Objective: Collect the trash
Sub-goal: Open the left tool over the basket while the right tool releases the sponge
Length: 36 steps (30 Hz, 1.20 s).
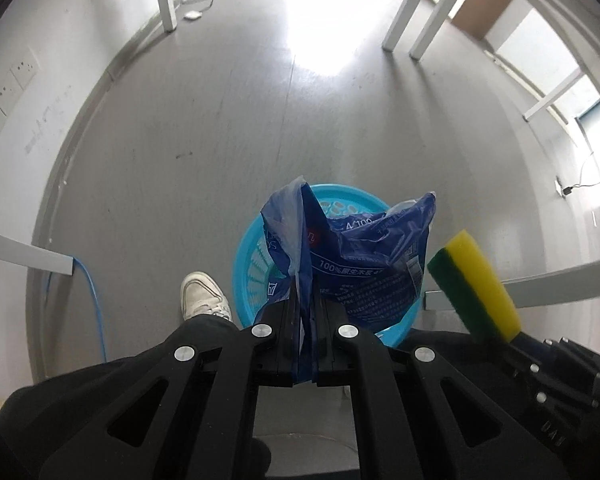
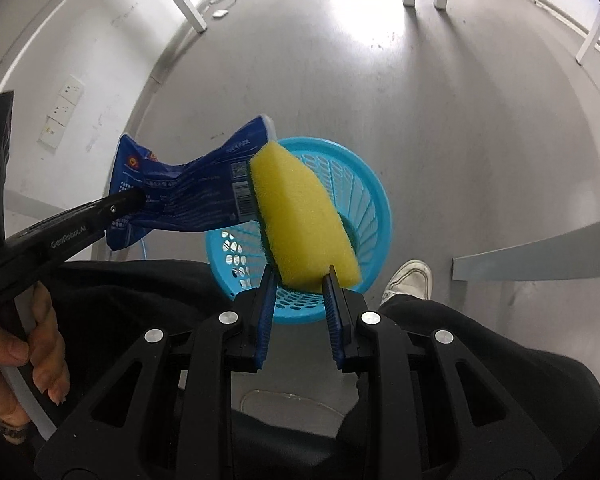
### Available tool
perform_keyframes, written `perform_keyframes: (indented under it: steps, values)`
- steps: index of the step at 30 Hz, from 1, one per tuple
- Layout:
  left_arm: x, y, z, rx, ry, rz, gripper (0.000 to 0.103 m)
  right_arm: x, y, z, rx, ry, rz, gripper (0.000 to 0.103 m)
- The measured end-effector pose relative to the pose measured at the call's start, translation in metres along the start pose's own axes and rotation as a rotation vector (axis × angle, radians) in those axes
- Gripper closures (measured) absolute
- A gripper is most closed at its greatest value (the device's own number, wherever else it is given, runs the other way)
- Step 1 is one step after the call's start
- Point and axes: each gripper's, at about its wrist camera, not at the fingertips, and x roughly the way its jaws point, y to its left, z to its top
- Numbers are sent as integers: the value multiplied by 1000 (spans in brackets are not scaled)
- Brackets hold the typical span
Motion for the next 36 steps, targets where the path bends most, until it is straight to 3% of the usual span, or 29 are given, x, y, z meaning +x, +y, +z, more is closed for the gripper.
perform_keyframes:
  steps: [5, 15, 17, 19, 20, 22, 36]
  values:
    - [23, 0, 14, -35, 50, 5, 101, 31, -3, 17, 26, 44, 13, 79]
    - [44, -6, 20, -31, 114, 15, 99, 52, -13, 25, 71, 80, 34, 77]
    - [44, -7, 20, -34, 122, -4, 91, 54, -16, 26, 87, 75, 34, 74]
    - [45, -5, 20, -37, 128, -36, 61, 55, -17, 25, 100, 72, 47, 68]
    - [44, -4, 20, -37, 117, -34, 57, 56, -18, 26, 107, 72, 59, 57]
    - [41, -3, 20, -37, 99, -18, 59, 56, -20, 24, 117, 73, 69, 50]
    - [1, 10, 3, -81, 54, -46, 58, 30, -5, 5, 46, 35, 26, 48]
